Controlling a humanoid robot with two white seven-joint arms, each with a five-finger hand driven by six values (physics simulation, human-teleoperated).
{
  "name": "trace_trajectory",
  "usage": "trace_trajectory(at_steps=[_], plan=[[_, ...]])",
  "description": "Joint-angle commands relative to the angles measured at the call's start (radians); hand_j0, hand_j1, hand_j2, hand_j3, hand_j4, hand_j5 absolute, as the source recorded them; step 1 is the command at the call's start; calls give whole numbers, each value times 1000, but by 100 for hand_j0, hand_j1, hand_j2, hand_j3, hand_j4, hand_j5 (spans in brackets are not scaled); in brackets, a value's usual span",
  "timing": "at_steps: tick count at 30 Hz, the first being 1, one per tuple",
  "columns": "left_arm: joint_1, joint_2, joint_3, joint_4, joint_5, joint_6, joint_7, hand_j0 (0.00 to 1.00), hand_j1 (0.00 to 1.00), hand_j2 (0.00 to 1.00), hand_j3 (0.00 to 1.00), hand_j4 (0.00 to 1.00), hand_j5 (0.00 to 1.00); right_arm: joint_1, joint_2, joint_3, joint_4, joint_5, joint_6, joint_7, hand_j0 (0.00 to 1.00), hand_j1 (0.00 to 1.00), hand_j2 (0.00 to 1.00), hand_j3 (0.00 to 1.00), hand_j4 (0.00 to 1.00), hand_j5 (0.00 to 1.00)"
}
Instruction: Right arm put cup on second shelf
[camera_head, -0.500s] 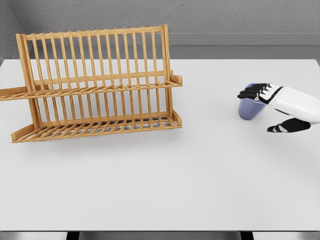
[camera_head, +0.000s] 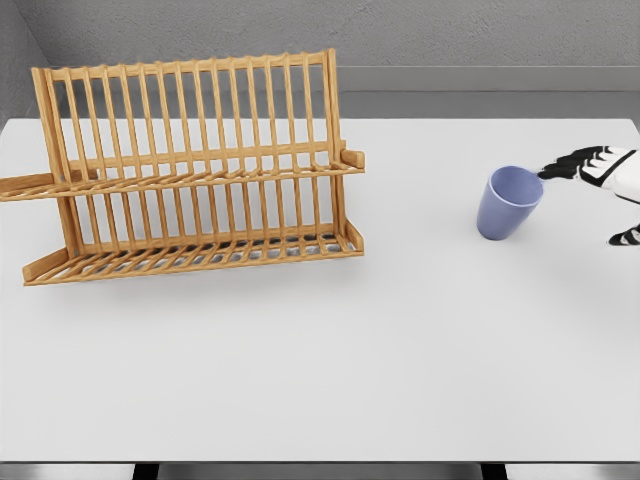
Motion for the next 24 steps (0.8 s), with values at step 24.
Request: trace_trajectory(at_steps=[24], plan=[[-2,0,0,0,0,0,0,100,100,100,100,100,100,-523,197,535,334,-2,2,41,100,100,100,100,100,100]])
